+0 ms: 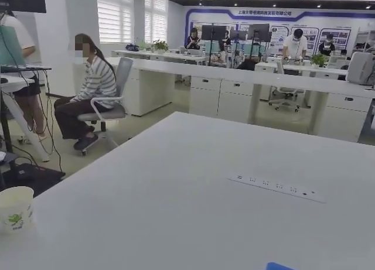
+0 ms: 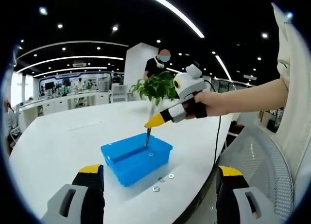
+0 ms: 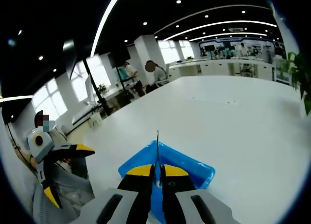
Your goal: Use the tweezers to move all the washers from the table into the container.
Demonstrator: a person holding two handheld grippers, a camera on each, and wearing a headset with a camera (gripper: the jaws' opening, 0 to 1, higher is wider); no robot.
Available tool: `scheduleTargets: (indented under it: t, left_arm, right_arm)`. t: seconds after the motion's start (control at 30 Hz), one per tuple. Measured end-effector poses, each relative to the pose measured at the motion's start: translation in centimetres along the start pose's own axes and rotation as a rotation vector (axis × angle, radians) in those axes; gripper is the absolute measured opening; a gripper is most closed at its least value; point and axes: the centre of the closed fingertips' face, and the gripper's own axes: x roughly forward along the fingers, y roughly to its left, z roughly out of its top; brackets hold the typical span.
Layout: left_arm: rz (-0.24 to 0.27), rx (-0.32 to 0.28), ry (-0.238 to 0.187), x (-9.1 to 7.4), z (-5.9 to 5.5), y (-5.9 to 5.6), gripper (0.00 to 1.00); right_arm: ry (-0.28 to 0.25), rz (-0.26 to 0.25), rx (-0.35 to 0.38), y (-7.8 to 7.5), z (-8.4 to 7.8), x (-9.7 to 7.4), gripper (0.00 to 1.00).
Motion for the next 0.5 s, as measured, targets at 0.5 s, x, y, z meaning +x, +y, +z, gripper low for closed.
scheduleTargets:
  t: [0.5]
  left_arm:
    - [0.018,-0.015,-0.003,-0.1,0.0,0.5,0.97]
  right_arm:
    - [0.106,-0.035,-0.016,-1.7,-2.7,2.5,0.03]
